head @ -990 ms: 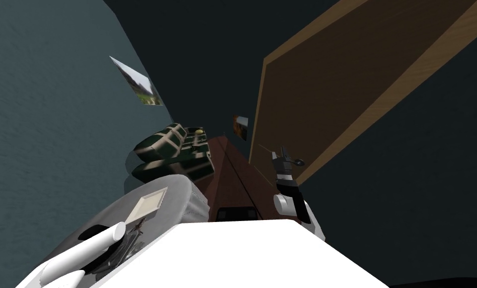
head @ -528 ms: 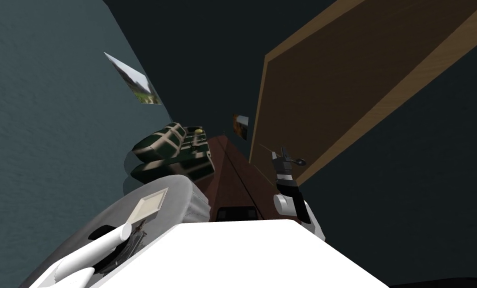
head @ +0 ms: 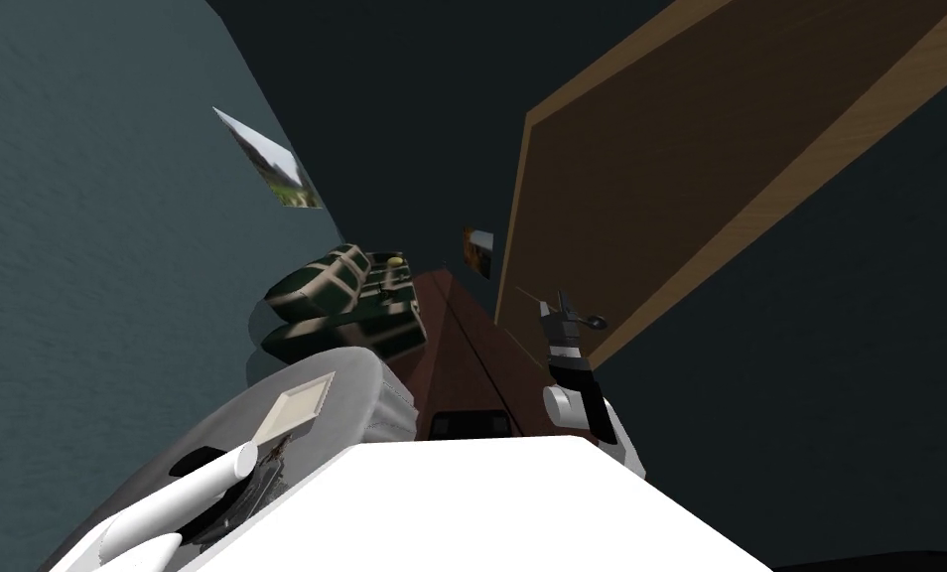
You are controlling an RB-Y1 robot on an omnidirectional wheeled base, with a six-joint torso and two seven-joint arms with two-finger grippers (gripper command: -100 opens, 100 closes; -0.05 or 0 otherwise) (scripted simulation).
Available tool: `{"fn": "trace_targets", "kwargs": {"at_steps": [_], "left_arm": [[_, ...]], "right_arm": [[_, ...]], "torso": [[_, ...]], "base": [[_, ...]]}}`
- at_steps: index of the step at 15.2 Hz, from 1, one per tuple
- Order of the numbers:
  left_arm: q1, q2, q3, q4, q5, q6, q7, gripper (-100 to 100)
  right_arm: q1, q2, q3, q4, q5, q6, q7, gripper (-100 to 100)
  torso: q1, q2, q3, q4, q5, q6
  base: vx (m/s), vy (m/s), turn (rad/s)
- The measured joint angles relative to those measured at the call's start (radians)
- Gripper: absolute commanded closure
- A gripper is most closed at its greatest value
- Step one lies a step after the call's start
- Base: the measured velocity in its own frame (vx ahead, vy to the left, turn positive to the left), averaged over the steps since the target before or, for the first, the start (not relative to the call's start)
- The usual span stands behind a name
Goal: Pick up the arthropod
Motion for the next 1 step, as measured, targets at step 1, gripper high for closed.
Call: {"fn": "trace_targets", "kwargs": {"at_steps": [1], "left_arm": [[0.006,0.004,0.007,-0.014,0.005,0.013,-0.004,100]], "right_arm": [[0.0,0.0,0.0,0.0,0.0,0.0,0.0,0]], "torso": [[-0.001,0.0,0.0,0.0,0.0,0.0]], "base": [[0.019,-0.032,0.007]]}}
